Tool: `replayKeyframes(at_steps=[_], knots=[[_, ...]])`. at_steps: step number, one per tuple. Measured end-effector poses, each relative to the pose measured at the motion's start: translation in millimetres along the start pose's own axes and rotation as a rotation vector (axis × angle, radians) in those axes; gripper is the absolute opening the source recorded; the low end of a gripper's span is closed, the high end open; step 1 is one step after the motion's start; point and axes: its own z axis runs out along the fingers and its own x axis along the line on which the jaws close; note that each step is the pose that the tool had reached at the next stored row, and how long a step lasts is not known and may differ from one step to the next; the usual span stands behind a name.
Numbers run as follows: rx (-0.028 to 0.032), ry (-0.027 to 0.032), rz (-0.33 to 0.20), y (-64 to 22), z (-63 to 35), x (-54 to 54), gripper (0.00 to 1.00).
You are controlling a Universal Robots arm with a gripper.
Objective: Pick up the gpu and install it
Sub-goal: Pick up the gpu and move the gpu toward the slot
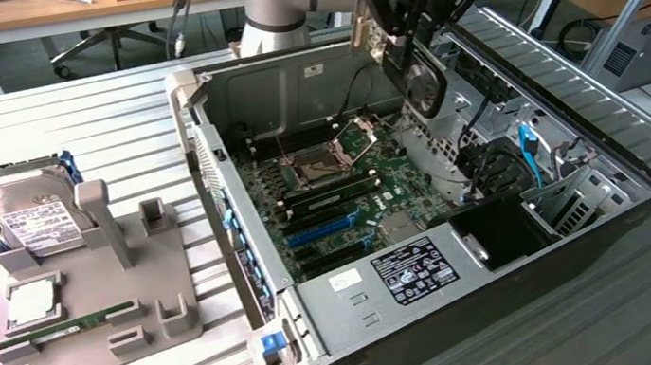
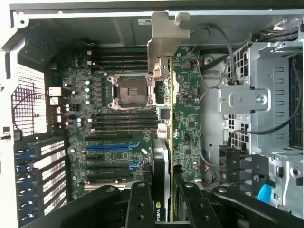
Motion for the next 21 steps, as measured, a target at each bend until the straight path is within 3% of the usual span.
replayKeyframes(at_steps=[14,21], knots=[[-0.0002,0.0003,-0.007,1.3,1.2,-49.5,0.27],[-0.0002,0.0003,-0.007,1.5,1.4,-56.6,0.27]])
